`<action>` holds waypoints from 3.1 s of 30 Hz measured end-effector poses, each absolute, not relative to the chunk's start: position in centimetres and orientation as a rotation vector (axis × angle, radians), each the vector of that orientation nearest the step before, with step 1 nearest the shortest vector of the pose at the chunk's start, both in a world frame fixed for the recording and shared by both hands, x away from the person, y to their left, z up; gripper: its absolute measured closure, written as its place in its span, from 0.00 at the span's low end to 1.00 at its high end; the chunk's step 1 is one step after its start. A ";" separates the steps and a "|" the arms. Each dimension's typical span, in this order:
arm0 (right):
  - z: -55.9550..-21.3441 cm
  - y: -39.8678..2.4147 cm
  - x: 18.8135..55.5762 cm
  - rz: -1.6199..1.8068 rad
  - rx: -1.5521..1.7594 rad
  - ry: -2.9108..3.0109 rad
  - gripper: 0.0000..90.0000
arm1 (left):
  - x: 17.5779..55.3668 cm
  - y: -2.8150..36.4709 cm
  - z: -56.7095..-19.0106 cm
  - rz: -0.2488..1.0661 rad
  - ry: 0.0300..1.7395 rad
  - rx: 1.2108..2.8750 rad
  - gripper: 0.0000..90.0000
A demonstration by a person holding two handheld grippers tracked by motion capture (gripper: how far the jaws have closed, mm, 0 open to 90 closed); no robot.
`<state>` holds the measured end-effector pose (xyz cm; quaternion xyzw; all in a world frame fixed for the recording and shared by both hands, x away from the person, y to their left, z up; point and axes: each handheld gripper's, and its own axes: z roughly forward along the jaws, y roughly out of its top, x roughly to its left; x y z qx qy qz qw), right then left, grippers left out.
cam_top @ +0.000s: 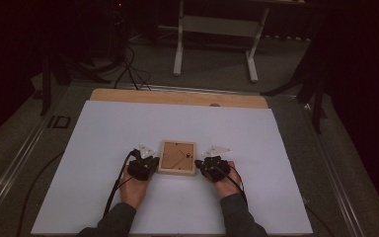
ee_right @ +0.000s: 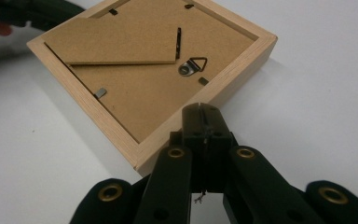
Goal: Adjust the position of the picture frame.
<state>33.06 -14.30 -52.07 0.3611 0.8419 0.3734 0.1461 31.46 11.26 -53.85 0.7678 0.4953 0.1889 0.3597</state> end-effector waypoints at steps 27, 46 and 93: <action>-52.8 -14.4 32.7 1.018 1.071 2.436 1.00 | 29.4 11.8 -54.0 0.456 1.188 2.031 1.00; -53.3 -14.0 33.7 1.050 1.065 2.405 1.00 | 30.6 12.3 -54.1 0.445 1.211 2.005 1.00; -51.1 -14.4 31.5 1.177 0.904 2.278 0.89 | 28.3 13.8 -50.1 0.507 1.011 1.853 0.69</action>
